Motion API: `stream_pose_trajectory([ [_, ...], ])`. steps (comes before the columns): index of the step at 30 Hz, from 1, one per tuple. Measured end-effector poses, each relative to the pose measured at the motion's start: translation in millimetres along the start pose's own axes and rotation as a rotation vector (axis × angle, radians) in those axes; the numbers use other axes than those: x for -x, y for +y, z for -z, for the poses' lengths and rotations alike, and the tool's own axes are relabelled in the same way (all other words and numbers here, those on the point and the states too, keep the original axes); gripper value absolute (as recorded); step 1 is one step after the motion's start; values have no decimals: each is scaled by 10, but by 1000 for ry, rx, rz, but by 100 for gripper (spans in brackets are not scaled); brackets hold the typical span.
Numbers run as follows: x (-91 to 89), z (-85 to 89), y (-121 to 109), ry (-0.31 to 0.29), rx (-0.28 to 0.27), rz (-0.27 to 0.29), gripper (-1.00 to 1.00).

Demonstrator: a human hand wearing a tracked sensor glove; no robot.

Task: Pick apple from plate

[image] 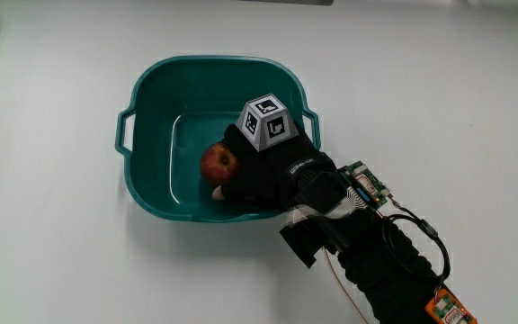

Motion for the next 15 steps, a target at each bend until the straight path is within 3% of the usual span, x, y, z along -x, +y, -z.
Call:
stream_pose_trajectory([
  [15, 1, -11, -49, -3, -96, -53, 98],
])
